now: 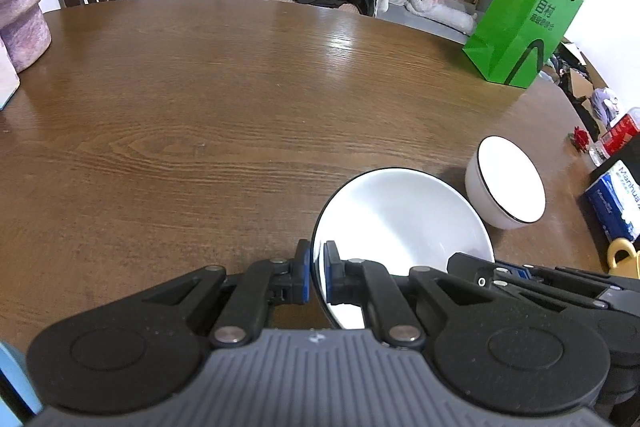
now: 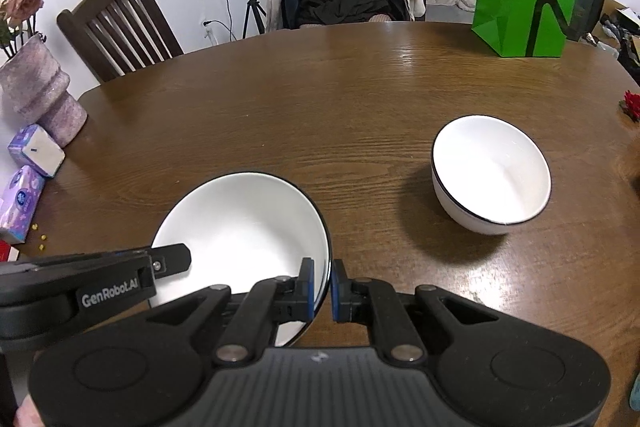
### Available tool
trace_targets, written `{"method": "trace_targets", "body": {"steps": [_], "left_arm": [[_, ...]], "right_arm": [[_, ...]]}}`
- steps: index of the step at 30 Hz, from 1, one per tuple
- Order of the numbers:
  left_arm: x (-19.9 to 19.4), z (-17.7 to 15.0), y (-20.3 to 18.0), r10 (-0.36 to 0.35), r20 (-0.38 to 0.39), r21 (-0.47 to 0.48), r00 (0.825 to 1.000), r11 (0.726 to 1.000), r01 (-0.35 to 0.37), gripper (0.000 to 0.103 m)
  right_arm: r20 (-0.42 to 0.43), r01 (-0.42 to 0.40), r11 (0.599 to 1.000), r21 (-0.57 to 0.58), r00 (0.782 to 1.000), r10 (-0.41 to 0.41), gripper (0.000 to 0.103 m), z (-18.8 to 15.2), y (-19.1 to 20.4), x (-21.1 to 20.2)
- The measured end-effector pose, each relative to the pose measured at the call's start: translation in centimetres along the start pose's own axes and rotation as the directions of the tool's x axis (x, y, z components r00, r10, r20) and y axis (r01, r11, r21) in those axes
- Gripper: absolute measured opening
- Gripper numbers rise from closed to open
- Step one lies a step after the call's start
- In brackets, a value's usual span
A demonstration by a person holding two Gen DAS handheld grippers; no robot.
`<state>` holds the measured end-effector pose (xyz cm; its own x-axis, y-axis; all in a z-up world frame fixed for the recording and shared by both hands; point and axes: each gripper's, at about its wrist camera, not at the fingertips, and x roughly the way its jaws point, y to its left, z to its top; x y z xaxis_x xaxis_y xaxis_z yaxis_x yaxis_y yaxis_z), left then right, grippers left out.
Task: Organize plates and bowls
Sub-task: 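Lift the white bowl with both grippers and carry it back, then carry the held white bowl with both grippers over to the blue bowl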
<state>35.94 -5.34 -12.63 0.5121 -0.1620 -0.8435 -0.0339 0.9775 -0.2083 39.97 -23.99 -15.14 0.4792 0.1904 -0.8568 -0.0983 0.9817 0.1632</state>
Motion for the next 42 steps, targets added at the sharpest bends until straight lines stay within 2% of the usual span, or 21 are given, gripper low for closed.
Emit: {"method": "trace_targets", "body": {"steps": [19, 42], "left_arm": [[-3.7, -2.5, 0.0, -0.028, 0.015, 0.048, 0.999, 0.998, 0.027, 0.007], [-6.8, -4.6, 1.8, -0.054, 0.026, 0.083, 0.998, 0.995, 0.052, 0.007]], "right_arm": [[0.035, 0.027, 0.999, 0.020, 0.999, -0.027, 0.008, -3.3, 0.8, -4.2], [0.042, 0.044, 0.998, 0.043, 0.998, -0.046, 0.008, -6.9, 3.2, -7.0]]}}
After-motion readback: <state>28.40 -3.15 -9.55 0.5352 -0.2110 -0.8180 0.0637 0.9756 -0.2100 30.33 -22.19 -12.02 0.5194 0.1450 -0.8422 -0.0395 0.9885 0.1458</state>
